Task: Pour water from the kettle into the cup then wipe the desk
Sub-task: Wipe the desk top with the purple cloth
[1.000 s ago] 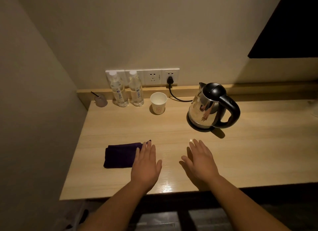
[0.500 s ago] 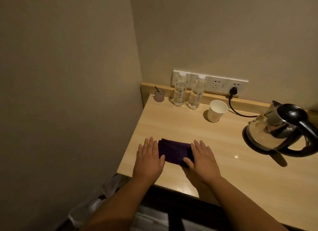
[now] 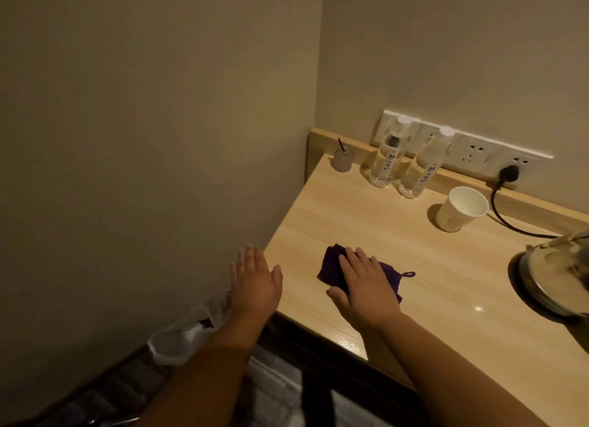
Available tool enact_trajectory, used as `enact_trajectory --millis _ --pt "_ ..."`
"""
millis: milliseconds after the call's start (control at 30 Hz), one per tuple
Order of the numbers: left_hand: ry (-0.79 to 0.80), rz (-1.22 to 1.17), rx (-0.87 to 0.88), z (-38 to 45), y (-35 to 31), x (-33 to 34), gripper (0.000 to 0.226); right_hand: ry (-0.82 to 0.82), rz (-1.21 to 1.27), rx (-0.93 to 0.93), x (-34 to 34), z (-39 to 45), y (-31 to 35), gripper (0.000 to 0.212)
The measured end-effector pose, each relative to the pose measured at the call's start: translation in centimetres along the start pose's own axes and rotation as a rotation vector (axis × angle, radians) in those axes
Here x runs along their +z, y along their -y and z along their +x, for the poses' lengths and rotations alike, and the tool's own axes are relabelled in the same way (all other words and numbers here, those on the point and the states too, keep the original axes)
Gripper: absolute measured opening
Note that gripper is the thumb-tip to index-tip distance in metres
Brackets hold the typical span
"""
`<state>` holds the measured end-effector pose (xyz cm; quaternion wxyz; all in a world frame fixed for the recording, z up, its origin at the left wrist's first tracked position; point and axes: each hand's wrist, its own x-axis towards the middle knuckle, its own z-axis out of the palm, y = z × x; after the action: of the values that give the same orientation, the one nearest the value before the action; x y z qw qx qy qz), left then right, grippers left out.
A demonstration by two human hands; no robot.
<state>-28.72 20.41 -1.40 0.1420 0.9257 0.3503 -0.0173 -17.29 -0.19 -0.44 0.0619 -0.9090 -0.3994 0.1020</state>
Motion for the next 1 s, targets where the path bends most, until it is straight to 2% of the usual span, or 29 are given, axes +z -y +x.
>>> enact_trajectory --millis 233,400,533,733,833,933,967,1000 --pt "0.05 -0.139 -0.167 1.2 -0.2 1.6 0.069 0.063 -0.086 -0.064 0.7 1.4 -0.9 0.074" --pt "0.063 -0.13 -0.215 2.3 -0.8 2.3 0.068 0.078 -0.087 -0.075 1.4 1.3 -1.3 0.076" --pt "0.036 -0.118 -0.223 2.4 -0.9 2.7 0.065 0.123 -0.088 -0.114 1.2 0.3 -1.0 0.084" --pt "0.006 -0.054 -0.232 2.6 -1.2 2.2 0.052 0.212 -0.139 -0.267 0.9 -4.3 0.7 0.105" --pt "0.007 0.012 -0.224 2.8 -1.1 2.1 0.051 0.206 -0.157 -0.327 1.4 -7.5 1.8 0.092" --pt "-0.006 0.016 -0.219 2.9 -0.9 2.1 0.052 0.202 -0.004 -0.324 1.5 -9.2 2.9 0.074" --pt "-0.01 0.014 -0.218 2.9 -0.8 2.1 0.052 0.192 0.135 -0.296 1.1 -9.6 3.1 0.069" --pt "-0.014 0.012 -0.22 2.9 -0.8 2.1 0.052 0.209 0.397 -0.21 0.2 -9.7 3.1 0.062"
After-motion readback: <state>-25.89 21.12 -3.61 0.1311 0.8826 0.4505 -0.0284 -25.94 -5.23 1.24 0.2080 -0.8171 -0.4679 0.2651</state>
